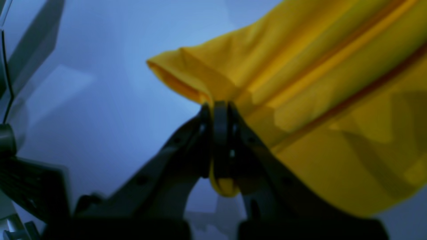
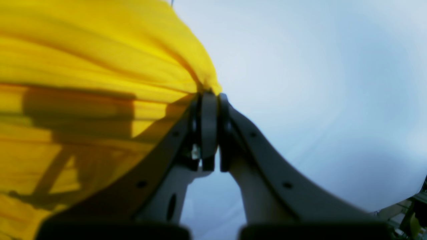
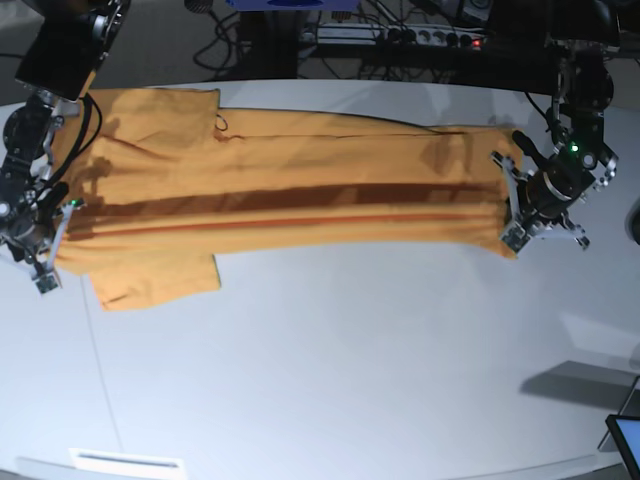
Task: Fold the T-shirt properly
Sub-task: 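Lift the shirt side with both grippers and fold it over the body, then lower the folded edge onto the shirt with both grippers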
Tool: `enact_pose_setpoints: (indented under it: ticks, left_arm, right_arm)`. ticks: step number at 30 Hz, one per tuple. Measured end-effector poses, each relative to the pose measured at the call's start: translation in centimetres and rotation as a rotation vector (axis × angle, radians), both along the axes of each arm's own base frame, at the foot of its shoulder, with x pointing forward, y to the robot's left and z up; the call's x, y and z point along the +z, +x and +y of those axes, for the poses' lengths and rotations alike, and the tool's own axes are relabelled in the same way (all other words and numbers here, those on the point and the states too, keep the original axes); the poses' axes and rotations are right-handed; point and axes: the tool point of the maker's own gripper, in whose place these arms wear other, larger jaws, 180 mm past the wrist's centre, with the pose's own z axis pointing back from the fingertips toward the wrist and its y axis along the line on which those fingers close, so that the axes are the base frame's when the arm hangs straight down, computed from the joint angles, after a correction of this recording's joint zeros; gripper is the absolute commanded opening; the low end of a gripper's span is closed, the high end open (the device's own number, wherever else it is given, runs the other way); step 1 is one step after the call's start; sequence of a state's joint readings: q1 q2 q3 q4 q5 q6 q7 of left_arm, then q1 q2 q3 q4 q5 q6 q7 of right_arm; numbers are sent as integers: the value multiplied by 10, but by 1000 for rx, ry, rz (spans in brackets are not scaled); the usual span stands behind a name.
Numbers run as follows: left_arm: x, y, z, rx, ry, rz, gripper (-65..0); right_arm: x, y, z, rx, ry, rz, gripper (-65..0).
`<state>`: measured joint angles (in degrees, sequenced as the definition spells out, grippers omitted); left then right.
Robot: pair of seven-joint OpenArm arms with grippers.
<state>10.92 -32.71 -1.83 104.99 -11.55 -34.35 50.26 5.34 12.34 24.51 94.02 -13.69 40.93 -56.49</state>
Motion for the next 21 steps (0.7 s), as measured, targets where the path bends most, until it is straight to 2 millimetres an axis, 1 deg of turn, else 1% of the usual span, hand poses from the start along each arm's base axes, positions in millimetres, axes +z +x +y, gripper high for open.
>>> enact_pose_setpoints:
  ticks: [2, 6, 10, 14, 18, 21]
  left_arm:
    - [-6, -7, 1, 2, 6, 26, -650]
    - [-3, -4, 3, 4, 18, 15, -650]
    - [-11, -15, 2, 4, 18, 47, -650]
    - [-14, -19, 3, 3, 23, 59, -650]
    - [-28, -28, -10, -38, 23, 106, -650]
    - [-32, -30, -11, -63, 72, 118, -650]
  right_arm:
    - [-3, -3, 2, 0, 5, 8, -650]
    - [-8, -6, 6, 0, 15, 18, -650]
    - [-16, -14, 8, -7, 18, 43, -650]
    - [-22, -19, 11, -11, 27, 62, -649]
    - [-24, -23, 10, -13, 21, 73, -649]
    - [-26, -26, 10, -21, 18, 90, -649]
